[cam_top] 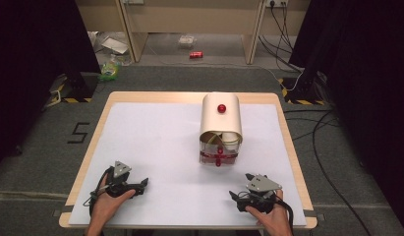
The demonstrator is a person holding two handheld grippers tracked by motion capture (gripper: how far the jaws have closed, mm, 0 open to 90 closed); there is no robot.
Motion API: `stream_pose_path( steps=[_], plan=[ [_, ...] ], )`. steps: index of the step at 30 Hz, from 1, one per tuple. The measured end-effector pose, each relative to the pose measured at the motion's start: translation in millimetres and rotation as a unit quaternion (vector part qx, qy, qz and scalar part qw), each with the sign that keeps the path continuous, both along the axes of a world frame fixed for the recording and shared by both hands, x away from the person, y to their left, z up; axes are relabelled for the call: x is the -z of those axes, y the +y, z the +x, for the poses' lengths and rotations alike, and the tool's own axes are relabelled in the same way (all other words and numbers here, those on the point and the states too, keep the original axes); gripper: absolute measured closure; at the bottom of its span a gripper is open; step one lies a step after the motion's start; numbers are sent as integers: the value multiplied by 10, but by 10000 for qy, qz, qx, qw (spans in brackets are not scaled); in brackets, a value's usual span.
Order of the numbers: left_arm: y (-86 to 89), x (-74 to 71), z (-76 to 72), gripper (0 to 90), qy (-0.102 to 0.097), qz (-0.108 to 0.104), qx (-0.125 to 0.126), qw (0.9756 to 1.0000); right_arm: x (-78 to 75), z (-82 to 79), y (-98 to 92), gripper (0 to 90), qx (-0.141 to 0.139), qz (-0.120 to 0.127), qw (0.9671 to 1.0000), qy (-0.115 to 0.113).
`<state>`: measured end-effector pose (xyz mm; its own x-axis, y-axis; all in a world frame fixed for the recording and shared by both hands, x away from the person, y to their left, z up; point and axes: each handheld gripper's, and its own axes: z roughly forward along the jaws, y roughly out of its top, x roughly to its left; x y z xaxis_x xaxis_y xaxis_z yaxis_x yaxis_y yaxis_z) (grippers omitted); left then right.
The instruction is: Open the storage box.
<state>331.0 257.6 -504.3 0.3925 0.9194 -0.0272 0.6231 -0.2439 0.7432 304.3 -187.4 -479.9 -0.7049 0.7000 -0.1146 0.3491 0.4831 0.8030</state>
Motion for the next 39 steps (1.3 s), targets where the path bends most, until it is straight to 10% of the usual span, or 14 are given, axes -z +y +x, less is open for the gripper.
stream_pose_path(
  steps=[15, 39],
  plan=[
    [0, 0, 0, 110, -3, -3, -2, 10000, -92, 9, 305, 203, -307, -77, 9983, -484],
    [0, 1, 0, 110, -5, -4, -3, 10000, -157, 129, 596, 229, -676, -437, 9850, -1526]
  ],
)
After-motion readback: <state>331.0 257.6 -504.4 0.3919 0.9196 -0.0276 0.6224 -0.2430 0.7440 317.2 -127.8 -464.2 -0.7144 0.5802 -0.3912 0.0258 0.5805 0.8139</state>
